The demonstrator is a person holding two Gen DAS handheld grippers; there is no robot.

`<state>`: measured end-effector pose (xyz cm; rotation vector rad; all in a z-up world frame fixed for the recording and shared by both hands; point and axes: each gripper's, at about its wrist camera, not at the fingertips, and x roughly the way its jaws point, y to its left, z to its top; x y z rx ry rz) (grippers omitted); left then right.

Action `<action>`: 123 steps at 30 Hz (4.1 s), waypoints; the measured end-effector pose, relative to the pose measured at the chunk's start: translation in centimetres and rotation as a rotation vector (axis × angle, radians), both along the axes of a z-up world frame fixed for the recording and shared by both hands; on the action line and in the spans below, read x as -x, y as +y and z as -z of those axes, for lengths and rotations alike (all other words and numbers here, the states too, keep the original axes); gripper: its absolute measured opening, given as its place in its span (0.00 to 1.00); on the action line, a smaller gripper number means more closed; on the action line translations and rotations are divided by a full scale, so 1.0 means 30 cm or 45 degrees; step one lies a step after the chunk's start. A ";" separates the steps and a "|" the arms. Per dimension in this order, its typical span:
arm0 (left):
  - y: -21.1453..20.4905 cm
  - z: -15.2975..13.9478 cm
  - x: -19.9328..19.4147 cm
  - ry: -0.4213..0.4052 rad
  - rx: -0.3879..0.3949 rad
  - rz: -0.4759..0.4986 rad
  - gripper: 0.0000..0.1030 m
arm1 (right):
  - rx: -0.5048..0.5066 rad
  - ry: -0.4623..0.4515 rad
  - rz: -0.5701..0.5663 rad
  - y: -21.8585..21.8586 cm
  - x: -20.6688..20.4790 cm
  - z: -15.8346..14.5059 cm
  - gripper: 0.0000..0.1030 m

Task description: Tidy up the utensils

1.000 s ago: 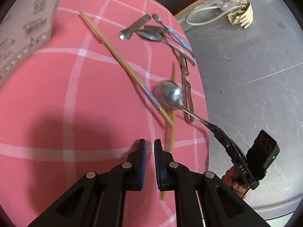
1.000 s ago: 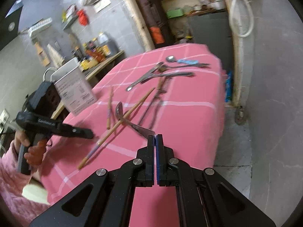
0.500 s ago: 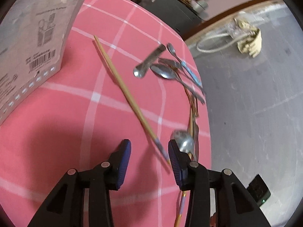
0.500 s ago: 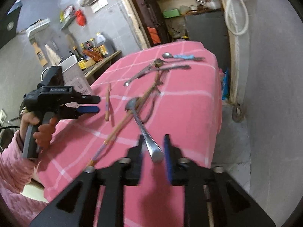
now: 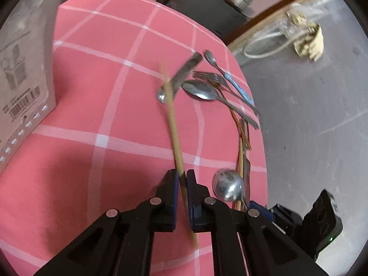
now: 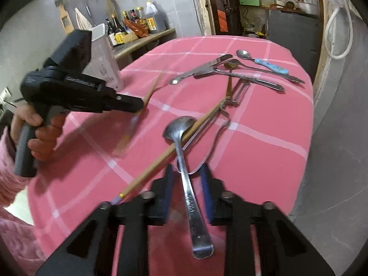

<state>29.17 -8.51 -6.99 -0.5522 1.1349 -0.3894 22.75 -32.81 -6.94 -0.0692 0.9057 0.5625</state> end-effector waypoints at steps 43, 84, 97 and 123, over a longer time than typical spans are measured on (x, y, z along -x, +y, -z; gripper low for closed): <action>-0.295 0.001 0.078 0.075 0.112 0.511 0.25 | -0.764 0.325 0.245 -0.223 -0.081 0.185 0.17; -0.186 -0.128 0.192 -0.166 0.100 0.448 0.07 | -0.603 0.091 0.169 -0.140 -0.057 0.035 0.02; 0.032 -0.458 0.251 -0.624 0.101 0.140 0.07 | -0.885 -0.338 0.064 -0.107 -0.045 -0.260 0.02; 0.657 -0.695 0.121 -0.997 -0.220 -0.456 0.07 | -1.313 -0.622 -0.185 0.714 -0.416 -0.444 0.02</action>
